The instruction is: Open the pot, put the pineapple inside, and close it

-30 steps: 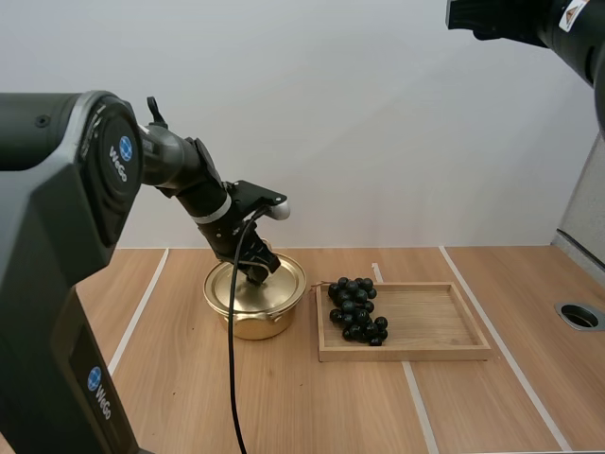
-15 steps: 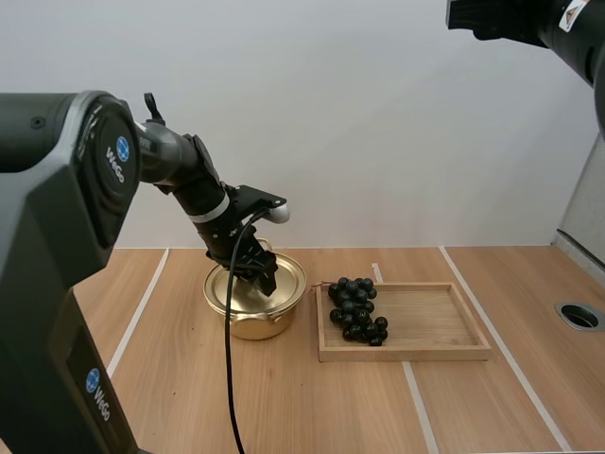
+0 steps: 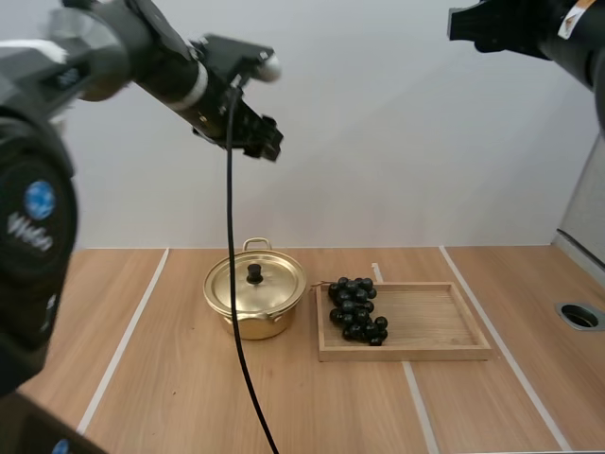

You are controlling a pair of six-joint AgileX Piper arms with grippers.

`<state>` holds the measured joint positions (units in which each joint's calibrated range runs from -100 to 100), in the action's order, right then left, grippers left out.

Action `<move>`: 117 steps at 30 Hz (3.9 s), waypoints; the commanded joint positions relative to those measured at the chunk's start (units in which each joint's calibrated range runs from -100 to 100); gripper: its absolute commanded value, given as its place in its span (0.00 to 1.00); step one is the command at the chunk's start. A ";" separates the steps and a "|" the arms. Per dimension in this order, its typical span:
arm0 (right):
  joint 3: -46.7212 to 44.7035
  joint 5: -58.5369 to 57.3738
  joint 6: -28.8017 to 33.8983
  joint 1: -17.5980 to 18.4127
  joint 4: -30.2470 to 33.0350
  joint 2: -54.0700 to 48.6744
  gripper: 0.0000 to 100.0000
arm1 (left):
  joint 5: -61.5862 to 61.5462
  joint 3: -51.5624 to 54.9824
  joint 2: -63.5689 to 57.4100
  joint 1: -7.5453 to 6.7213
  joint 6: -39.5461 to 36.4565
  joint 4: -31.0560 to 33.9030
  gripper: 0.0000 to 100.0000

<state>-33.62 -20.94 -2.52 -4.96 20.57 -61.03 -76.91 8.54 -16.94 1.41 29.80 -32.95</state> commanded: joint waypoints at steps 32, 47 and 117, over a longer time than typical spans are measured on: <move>-0.13 1.78 -2.24 -0.28 -0.64 -0.52 1.00 | 24.45 21.51 -55.70 9.67 12.67 -36.38 1.00; -0.13 1.05 -2.33 -0.28 3.38 -0.87 1.00 | 63.51 21.84 -60.20 -0.14 4.24 -19.61 1.00; -52.39 -3.75 -20.01 0.21 -20.57 -18.86 1.00 | 81.19 91.46 -83.06 -3.34 6.55 -8.88 1.00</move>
<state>-84.48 -32.68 -22.19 -4.69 -0.32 -79.57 2.31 100.00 -99.82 -1.67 38.41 -45.65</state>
